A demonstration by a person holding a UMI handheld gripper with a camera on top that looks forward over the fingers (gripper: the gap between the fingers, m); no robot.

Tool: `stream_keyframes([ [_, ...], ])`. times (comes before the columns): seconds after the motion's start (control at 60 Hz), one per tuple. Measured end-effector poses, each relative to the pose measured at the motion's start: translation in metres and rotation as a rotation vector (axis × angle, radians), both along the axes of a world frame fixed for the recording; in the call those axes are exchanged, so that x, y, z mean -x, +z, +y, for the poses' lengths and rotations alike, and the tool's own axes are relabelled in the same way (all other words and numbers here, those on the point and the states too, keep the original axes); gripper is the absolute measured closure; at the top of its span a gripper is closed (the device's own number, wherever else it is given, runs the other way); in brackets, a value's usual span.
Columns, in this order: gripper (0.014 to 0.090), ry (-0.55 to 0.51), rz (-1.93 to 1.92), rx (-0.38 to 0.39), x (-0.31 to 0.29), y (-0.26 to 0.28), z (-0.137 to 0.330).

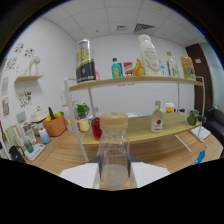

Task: Make me a cup of Mount Fuji.

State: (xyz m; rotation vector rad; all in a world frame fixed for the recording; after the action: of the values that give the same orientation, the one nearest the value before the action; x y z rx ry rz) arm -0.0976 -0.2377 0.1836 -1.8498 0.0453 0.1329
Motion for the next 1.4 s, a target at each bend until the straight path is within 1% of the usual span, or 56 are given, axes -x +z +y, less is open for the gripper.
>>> stream_keyframes([
  [0.117,0.0645,-0.035,0.041,0.063,-0.004,-0.052,0.002],
  [0.267,0.0646,-0.119,0.417,0.158,-0.009,-0.086,0.007],
  [0.333,0.0645,-0.161,0.569,0.159,-0.015,-0.087,0.012],
  [0.683,0.0648,-0.216,1.31,0.127,-0.027,-0.054,0.026],
  [0.8,0.0645,-0.22,1.523,0.147,-0.027,-0.053,0.029],
  [0.933,0.0645,-0.234,1.685,0.152,-0.03,-0.057,0.031],
  [1.083,0.0646,-0.223,1.719,0.148,-0.029,-0.052,0.031],
  [1.167,0.0648,-0.214,1.669,0.135,-0.031,-0.045,0.03],
  [1.267,0.0646,-0.187,1.423,0.101,-0.032,-0.031,0.025],
  [1.4,0.0643,-0.151,0.957,-0.004,-0.038,-0.001,0.024],
])
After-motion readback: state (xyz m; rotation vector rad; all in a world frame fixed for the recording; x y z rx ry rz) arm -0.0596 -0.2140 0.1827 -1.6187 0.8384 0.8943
